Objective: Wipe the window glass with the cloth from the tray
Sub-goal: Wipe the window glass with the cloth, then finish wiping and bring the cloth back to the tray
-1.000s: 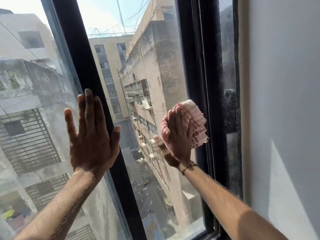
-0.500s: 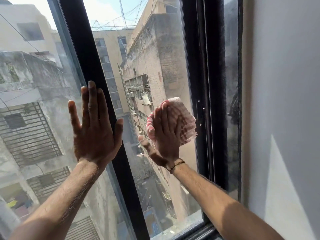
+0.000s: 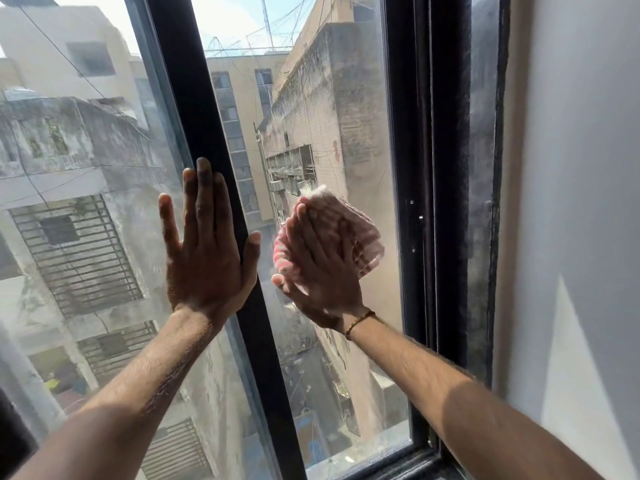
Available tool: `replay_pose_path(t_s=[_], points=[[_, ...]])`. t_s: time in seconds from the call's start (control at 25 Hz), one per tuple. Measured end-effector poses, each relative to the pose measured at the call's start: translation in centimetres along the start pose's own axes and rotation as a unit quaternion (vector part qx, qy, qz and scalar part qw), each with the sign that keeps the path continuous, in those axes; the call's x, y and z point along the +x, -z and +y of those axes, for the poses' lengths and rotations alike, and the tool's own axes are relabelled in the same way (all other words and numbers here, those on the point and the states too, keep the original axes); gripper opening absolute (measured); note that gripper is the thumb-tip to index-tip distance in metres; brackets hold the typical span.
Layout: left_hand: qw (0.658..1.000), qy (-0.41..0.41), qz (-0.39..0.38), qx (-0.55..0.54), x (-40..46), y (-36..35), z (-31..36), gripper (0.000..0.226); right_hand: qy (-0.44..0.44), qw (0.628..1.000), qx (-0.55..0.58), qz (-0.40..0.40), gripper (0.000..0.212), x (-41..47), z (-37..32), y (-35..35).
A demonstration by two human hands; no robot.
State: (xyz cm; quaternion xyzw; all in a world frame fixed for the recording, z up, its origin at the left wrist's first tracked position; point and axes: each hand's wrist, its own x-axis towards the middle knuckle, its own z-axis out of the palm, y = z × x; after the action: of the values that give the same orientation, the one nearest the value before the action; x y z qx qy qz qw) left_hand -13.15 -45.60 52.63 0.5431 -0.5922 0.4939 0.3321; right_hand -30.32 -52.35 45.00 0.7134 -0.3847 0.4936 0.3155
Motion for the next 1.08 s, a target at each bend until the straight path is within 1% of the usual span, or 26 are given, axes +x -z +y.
replay_pose_path(t_s=[0.04,0.08,0.16,0.2,0.28,0.36,0.4,0.44,0.48,0.52,0.56,0.6,0.64,0.68,0.72,0.76,0.8,0.84,0.88,0.92,0.96,1.0,1.04,1.08], points=[[1.000,0.001,-0.005,0.006,-0.1,0.0,-0.1,0.080,0.055,0.998,0.023,-0.034,0.073,-2.2,0.0,-0.2],[1.000,-0.001,-0.016,0.009,-0.2,0.0,-0.3,0.080,0.091,0.992,0.037,-0.077,0.068,-4.6,0.3,-0.1],[1.000,-0.010,-0.026,-0.001,-0.1,0.4,-0.4,0.081,0.107,0.978,0.029,-0.177,0.068,-7.5,1.2,0.9],[0.999,-0.009,-0.028,-0.016,0.3,0.7,-0.4,0.082,0.088,0.968,0.041,-0.232,0.071,-7.5,1.6,1.6],[0.997,-0.018,-0.049,-0.055,0.6,1.9,-0.5,0.081,-0.007,0.940,0.092,-0.329,0.070,-7.1,0.8,4.3],[0.992,-0.027,-0.078,-0.094,-1.0,2.9,-0.9,0.079,-0.107,0.911,0.169,-0.362,0.070,-7.3,-0.5,6.8],[0.990,-0.028,-0.086,-0.109,-3.0,3.6,-0.8,0.076,-0.184,0.885,0.226,-0.362,0.067,-7.6,-1.4,7.8],[0.987,-0.019,-0.098,-0.123,-6.1,4.4,-0.5,0.071,-0.276,0.839,0.305,-0.355,0.057,-8.2,-2.5,8.8],[0.983,0.006,-0.117,-0.140,-9.8,5.4,0.0,0.063,-0.372,0.771,0.383,-0.348,0.043,-9.0,-3.9,9.6],[0.974,0.046,-0.153,-0.161,-13.8,5.9,0.6,0.054,-0.455,0.695,0.436,-0.346,0.034,-10.1,-5.1,9.8],[0.952,0.114,-0.208,-0.196,-18.2,6.5,1.1,0.045,-0.513,0.625,0.477,-0.344,0.034,-11.4,-6.5,10.0],[0.909,0.203,-0.265,-0.249,-21.9,7.6,1.7,0.040,-0.555,0.566,0.509,-0.336,0.036,-13.1,-8.0,9.7],[0.838,0.313,-0.318,-0.313,-25.6,8.6,2.3,0.038,-0.588,0.511,0.533,-0.331,0.037,-15.2,-9.8,9.7],[0.739,0.441,-0.349,-0.370,-29.1,9.8,2.3,0.036,-0.612,0.453,0.552,-0.339,0.039,-17.6,-12.2,9.7],[0.622,0.564,-0.356,-0.409,-32.5,11.3,2.1,0.031,-0.627,0.406,0.560,-0.358,0.039,-20.4,-14.9,9.8],[0.495,0.655,-0.357,-0.446,-35.5,12.4,1.8,0.029,-0.638,0.372,0.557,-0.380,0.038,-23.1,-17.3,9.8],[0.377,0.711,-0.354,-0.476,-38.6,13.6,1.5,0.034,-0.643,0.343,0.551,-0.406,0.039,-25.7,-19.7,9.9],[0.284,0.742,-0.343,-0.501,-41.5,15.5,1.2,0.042,-0.642,0.318,0.544,-0.438,0.040,-28.5,-22.0,10.0],[0.219,0.761,-0.322,-0.519,-43.8,17.0,1.0,0.047,-0.638,0.311,0.529,-0.466,0.041,-30.7,-23.9,10.2],[0.183,0.785,-0.288,-0.517,-46.6,18.2,0.6,0.045,-0.638,0.324,0.496,-0.491,0.040,-32.9,-25.9,10.4],[0.165,0.811,-0.258,-0.498,-49.8,19.3,0.3,0.039,-0.631,0.359,0.451,-0.519,0.038,-35.4,-27.6,10.3],[0.158,0.835,-0.244,-0.468,-53.0,20.3,0.2,0.032,-0.611,0.395,0.411,-0.550,0.038,-38.1,-29.1,10.3],[0.170,0.859,-0.246,-0.415,-56.9,21.4,0.1,0.027,-0.573,0.425,0.369,-0.595,0.041,-41.4,-30.8,10.1],[0.180,0.879,-0.258,-0.358,-61.5,22.9,0.2,0.024,-0.533,0.444,0.331,-0.640,0.046,-45.0,-32.7,10.4]])
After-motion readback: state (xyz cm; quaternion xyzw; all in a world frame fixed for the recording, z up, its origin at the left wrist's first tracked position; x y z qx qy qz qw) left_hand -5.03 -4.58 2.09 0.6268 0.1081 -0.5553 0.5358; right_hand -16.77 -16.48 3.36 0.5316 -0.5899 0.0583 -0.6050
